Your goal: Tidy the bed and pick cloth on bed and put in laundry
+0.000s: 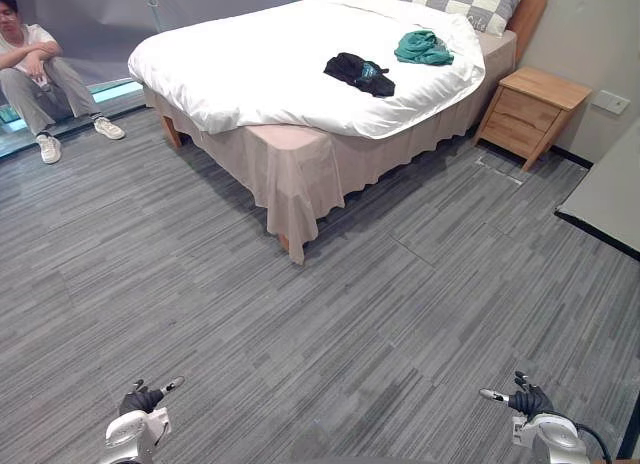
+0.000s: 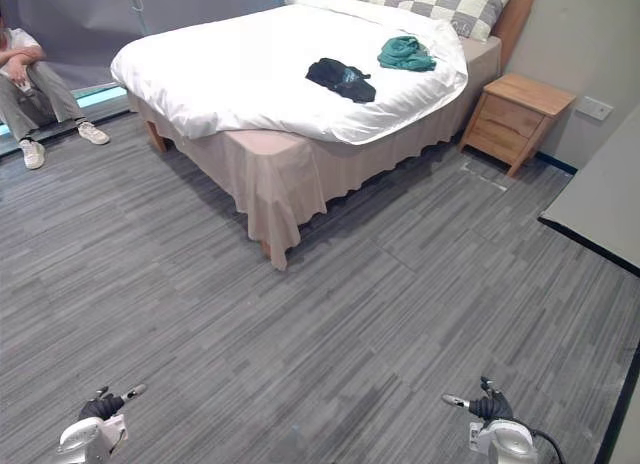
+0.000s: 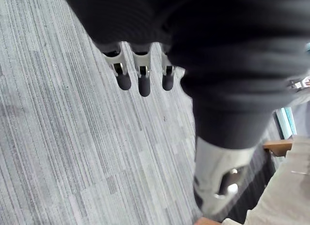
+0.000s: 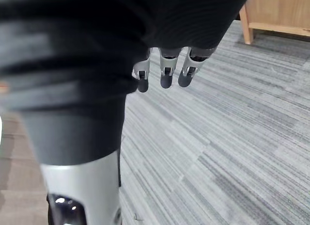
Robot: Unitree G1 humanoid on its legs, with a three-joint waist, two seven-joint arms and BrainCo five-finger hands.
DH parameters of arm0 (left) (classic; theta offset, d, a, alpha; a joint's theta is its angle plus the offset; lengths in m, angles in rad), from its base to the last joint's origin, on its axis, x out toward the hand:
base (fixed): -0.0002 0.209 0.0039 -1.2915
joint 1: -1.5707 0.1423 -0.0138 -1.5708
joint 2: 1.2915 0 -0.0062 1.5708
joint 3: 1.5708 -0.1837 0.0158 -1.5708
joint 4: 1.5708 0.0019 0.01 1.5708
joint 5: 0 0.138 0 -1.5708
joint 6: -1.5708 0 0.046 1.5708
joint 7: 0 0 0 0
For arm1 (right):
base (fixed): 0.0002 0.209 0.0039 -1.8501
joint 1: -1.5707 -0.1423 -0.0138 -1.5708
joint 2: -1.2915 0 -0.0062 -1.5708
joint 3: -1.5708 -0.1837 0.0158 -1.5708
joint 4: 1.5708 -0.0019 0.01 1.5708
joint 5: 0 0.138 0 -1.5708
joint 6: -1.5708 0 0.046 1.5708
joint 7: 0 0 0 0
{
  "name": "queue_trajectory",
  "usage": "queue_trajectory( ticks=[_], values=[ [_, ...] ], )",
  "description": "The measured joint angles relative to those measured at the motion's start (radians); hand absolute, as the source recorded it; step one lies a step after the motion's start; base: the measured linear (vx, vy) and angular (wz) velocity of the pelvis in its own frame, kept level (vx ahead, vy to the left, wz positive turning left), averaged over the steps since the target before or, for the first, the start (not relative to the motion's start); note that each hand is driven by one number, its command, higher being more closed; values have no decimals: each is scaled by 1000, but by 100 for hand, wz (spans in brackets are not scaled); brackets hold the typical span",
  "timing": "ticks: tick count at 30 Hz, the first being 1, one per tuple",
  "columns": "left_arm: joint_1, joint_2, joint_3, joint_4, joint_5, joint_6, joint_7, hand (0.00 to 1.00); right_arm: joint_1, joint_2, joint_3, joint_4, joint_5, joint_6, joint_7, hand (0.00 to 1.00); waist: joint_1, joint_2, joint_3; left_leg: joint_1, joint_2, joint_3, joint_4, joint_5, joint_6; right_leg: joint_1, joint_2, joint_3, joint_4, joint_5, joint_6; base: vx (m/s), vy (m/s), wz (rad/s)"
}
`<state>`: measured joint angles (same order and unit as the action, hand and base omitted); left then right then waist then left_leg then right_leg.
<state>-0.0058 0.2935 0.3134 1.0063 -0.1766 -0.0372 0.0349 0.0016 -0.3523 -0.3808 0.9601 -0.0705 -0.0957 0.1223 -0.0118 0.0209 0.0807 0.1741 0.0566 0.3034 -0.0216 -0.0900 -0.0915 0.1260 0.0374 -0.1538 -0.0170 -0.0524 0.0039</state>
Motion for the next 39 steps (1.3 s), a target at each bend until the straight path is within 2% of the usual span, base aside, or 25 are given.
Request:
queue_trajectory(
  ticks=[4, 10, 16, 39],
  values=[
    [3, -32, -31, 7, 40, -17, 4, 0, 2, 17, 5, 24, 0, 3, 2, 0, -4, 6, -2, -1, 0, 0, 6, -1, 2, -3, 0, 0, 0, 0, 0, -49, -31, -1],
    [18, -62, -66, 30, 37, -26, 6, 0, 24, 42, 33, 61, -5, 15, 15, 0, -7, 17, -9, -1, -1, 0, 7, -8, 15, -3, 0, 0, -7, 1, -4, -48, -26, -3],
    [32, -77, -65, 48, 37, -30, 42, 0, 38, 71, 31, 80, -6, 35, 13, 0, -11, 11, -9, -11, -6, 1, 7, -5, 27, -4, 0, 0, -26, 17, -26, -49, -23, -1],
    [50, -115, -56, 69, 35, -44, 41, 0, 37, 81, 32, 89, -9, 36, -6, 0, -21, 9, -8, -2, -13, -6, 5, 1, 36, 17, 0, 8, -57, 35, -30, -13, -11, 0]
  ],
)
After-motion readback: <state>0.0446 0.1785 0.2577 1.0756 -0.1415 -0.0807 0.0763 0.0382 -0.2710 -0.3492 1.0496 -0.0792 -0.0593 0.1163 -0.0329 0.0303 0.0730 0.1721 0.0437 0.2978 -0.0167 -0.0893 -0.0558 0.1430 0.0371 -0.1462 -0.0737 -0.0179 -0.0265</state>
